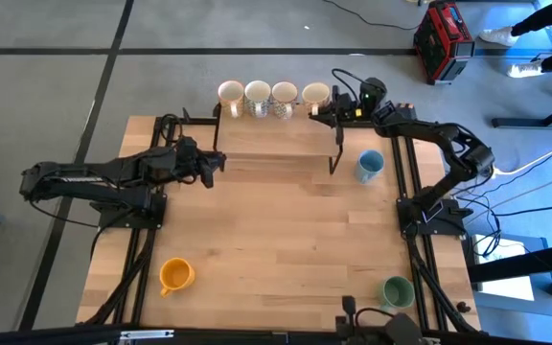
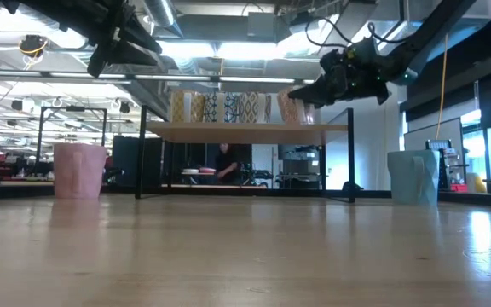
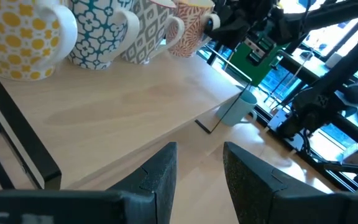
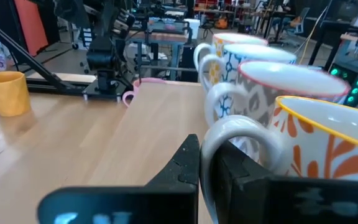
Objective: Place coffee mugs
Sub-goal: Put the orange pattern mug on the shelf
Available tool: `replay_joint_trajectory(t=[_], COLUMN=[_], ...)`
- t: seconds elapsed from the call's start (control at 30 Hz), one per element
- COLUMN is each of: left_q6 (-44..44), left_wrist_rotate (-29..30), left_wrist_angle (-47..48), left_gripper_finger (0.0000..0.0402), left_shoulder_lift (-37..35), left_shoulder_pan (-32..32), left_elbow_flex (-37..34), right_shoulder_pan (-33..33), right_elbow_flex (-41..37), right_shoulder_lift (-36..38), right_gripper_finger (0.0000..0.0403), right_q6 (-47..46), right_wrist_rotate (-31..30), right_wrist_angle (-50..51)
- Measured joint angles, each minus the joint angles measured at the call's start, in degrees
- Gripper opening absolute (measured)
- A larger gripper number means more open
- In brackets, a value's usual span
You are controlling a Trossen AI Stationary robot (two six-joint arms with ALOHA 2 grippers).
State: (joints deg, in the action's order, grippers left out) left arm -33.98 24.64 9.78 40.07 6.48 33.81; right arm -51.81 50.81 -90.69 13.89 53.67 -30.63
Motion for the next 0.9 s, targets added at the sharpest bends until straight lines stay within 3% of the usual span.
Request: replay_joint_trajectory(t=[0.7, 0.9], left_q6=[-0.37, -0.35], left_wrist_rotate=[0.37, 0.39], left_wrist_angle=[-0.57, -0.55], left_gripper_finger=[0.0125, 0.0125], left_shoulder_lift=[0.00, 0.00], left_shoulder_pan=[-0.02, 0.00], left_elbow_flex=[0.01, 0.01], right_shoulder_pan=[0.04, 0.09], right_elbow_flex=[0.07, 0.07], right_shoulder_lift=[-0.95, -0.95], right_gripper_finger=[0.0029, 0.0034], right_q6=[-0.39, -0.45], right_wrist_rotate=[-0.82, -3.58], right_wrist_angle=[1.87, 3.45])
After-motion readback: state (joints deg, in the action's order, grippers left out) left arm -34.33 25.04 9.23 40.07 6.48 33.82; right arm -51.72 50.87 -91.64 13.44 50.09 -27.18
